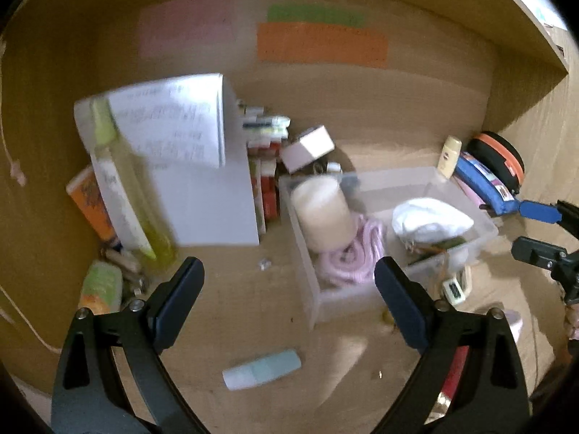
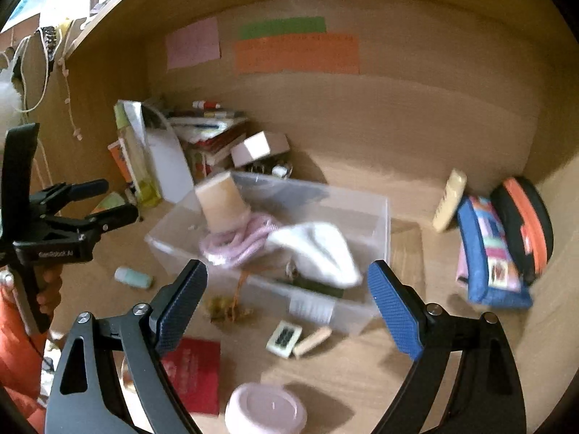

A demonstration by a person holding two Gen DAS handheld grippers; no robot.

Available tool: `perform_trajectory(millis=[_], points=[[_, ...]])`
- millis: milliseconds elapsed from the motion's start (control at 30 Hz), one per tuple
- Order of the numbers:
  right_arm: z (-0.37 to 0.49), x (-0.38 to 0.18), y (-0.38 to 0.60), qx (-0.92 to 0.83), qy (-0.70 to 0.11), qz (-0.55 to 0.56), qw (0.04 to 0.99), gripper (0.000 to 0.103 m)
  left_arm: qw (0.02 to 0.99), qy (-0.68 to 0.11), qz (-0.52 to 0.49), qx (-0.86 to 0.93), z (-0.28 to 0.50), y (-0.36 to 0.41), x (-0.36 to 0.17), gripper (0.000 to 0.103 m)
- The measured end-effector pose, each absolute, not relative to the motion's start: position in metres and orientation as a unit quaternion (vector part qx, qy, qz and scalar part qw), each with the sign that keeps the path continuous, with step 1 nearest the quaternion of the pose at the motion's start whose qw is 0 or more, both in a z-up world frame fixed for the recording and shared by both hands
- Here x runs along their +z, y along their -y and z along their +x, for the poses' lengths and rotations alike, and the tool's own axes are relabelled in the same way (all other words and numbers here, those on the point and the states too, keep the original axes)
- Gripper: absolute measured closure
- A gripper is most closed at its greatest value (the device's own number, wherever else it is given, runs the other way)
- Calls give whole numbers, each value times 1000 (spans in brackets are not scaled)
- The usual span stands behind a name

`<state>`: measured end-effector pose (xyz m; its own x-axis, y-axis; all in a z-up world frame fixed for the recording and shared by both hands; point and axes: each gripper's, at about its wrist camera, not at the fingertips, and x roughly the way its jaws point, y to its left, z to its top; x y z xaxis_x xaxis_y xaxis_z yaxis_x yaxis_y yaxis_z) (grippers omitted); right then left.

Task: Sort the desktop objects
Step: 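Grasp the mint-green tube with the left gripper while the right gripper grasps the pink compact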

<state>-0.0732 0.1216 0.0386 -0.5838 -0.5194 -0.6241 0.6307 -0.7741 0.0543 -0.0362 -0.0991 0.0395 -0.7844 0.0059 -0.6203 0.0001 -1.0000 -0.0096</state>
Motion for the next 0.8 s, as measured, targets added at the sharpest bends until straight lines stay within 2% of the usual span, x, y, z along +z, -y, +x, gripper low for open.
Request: perform_trajectory(millis=[300,533,800], points=[[-55,10,-147,-879,-89,362,296,14,2,45,-384,922,-21,133,9,7],[-47,-9,-154,-867,-79,389,301,14,16,13,-442,897,-21,134,-29,7],[-48,-33,-167,-845,-39,440,301,14,37,-23,-473,880,-35,121,-49,7]])
